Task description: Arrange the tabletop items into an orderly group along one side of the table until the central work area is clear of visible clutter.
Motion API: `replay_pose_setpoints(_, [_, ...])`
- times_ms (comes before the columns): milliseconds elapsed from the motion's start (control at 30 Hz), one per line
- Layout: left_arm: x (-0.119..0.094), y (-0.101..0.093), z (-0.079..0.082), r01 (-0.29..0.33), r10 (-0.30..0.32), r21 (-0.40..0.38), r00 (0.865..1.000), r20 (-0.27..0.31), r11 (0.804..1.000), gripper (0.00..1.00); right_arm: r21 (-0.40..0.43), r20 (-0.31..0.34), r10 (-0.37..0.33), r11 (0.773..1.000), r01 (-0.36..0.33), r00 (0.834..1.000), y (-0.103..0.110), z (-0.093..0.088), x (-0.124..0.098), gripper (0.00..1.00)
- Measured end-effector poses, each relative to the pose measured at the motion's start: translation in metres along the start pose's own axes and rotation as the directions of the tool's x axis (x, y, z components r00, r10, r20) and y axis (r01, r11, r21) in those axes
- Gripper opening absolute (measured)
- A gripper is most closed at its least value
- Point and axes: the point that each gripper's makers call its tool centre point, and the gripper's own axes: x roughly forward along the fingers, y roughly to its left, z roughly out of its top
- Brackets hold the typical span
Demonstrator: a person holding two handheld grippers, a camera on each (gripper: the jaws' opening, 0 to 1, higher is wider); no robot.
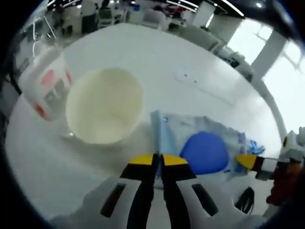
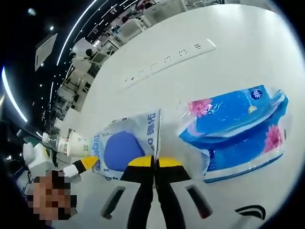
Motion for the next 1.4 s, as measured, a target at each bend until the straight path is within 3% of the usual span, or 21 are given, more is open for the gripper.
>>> replay_pose_setpoints(367, [0.005, 0.006, -0.004, -0.010, 0.011, 0.050, 1.000, -0.016, 0.999, 0.12, -0.032, -0.008, -0.017, 0.999, 0.016, 1.000, 0.001, -0.001, 0.001, 0.05])
replay_pose_setpoints(467, [0.004, 0.007, -0.011, -0.015, 0.019, 0.065, 0.999, -0.049, 0.998, 0.19, -0.036, -0.020, -0.025, 0.999, 0.025, 0.999, 0.001, -0.008, -0.001, 0.10])
replay_pose_setpoints(500, [0.005, 0.011, -0.005, -0.041, 0.042, 0.070, 0.999, -0.015, 0.997, 0.19, -0.037, -0.022, -0.023, 0.999, 0.022, 1.000, 0.002, -0.009, -0.001, 0.11])
replay_pose_setpoints(533, [0.004, 0.007, -0.008, -0.024, 0.027, 0.079, 0.999, -0.036, 0.997, 0.20, -0.037, -0.021, -0.022, 0.999, 0.021, 1.000, 0.002, -0.011, -0.001, 0.12])
replay_pose_setpoints(667, [-0.003, 0.006, -0.014, -0.027, 0.030, 0.077, 0.999, -0.042, 0.997, 0.28, -0.030, -0.018, -0.022, 0.999, 0.021, 1.000, 0.002, -0.012, -0.003, 0.16])
replay_pose_setpoints(900, [-0.021, 0.004, -0.025, -0.047, 0.051, 0.092, 0.998, -0.041, 0.995, 0.30, -0.055, 0.009, -0.014, 0.998, 0.014, 1.000, 0.007, -0.005, -0.014, 0.21])
replay_pose_setpoints(1067, [-0.031, 0.005, -0.030, -0.046, 0.050, 0.088, 0.998, -0.043, 0.995, 0.35, -0.079, 0.003, -0.006, 0.997, 0.006, 1.000, 0.012, -0.012, -0.021, 0.26])
replay_pose_setpoints(1167, [-0.038, -0.001, -0.035, -0.009, 0.019, 0.162, 0.998, -0.062, 0.987, 0.43, -0.079, -0.007, 0.001, 0.997, -0.001, 1.000, 0.014, -0.021, -0.026, 0.28])
replay_pose_setpoints(1400, [-0.058, 0.005, -0.036, 0.016, -0.003, 0.202, 0.998, -0.064, 0.979, 0.50, -0.096, -0.004, 0.028, 0.995, -0.028, 1.000, 0.019, -0.032, -0.038, 0.37])
